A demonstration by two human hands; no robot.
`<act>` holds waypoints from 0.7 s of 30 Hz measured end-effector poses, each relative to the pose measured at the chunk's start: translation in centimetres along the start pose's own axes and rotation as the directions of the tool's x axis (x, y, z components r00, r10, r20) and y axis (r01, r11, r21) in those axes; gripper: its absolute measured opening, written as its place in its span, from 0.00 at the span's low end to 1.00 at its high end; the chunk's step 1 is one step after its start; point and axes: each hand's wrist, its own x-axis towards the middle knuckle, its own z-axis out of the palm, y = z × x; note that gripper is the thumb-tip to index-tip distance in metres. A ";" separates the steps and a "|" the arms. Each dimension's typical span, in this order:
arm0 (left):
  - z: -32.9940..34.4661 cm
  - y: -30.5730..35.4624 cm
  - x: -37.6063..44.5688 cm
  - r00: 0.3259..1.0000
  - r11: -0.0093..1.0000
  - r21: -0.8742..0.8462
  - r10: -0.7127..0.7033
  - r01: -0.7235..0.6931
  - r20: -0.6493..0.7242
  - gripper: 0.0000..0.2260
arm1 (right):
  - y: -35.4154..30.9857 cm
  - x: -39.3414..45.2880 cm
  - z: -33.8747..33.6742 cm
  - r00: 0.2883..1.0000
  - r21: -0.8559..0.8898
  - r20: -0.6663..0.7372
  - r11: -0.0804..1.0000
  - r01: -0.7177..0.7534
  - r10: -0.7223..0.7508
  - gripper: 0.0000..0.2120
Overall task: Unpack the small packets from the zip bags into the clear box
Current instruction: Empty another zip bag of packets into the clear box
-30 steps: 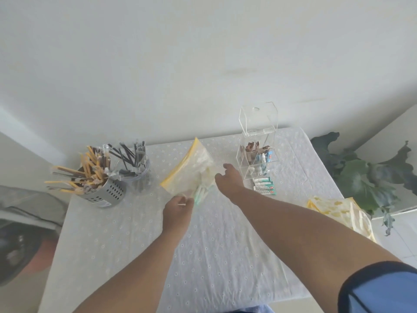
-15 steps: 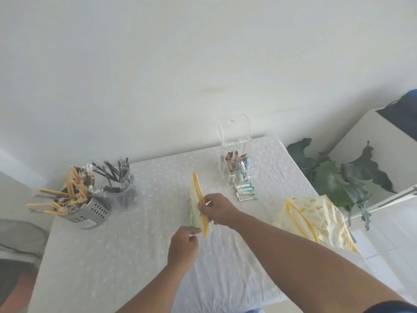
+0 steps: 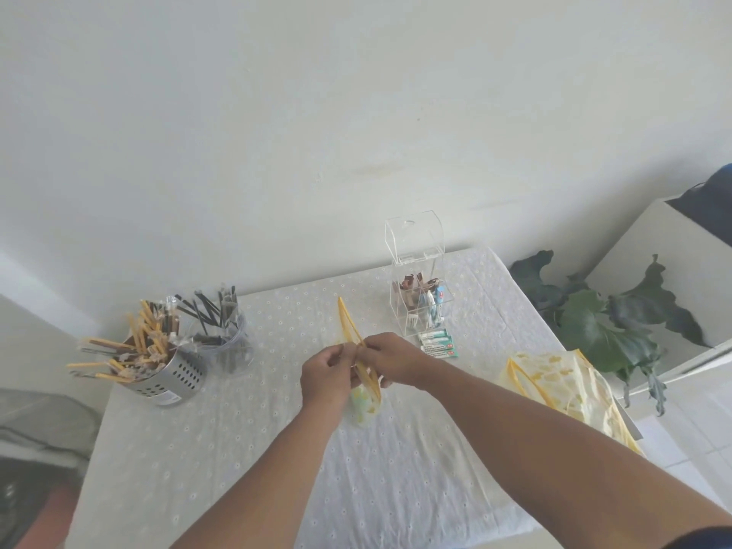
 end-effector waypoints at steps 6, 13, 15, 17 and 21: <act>-1.3 -0.3 -1.0 0.973 0.986 -0.127 -0.076 0.105 0.216 0.08 | 1.7 -0.1 0.0 0.999 0.133 0.035 0.991 -0.012 0.008 0.17; -2.6 -1.2 -0.9 0.981 0.992 0.008 -0.124 0.125 0.149 0.08 | 2.4 -0.4 0.1 0.999 0.157 -0.037 0.987 -0.013 0.020 0.09; -3.5 -1.7 -0.5 0.990 0.990 0.123 -0.089 0.075 0.111 0.07 | 2.5 -0.4 -0.7 0.996 0.121 -0.073 0.991 -0.051 0.060 0.09; -4.6 -1.9 -0.2 0.996 0.971 0.239 -0.043 0.022 0.083 0.10 | 2.8 -0.5 -1.8 0.994 0.084 -0.058 0.993 -0.086 0.091 0.07; -5.9 -1.8 -0.6 0.985 0.890 0.438 0.058 -0.126 0.165 0.11 | 2.4 -1.5 -3.2 0.992 0.027 0.002 0.992 -0.127 0.127 0.06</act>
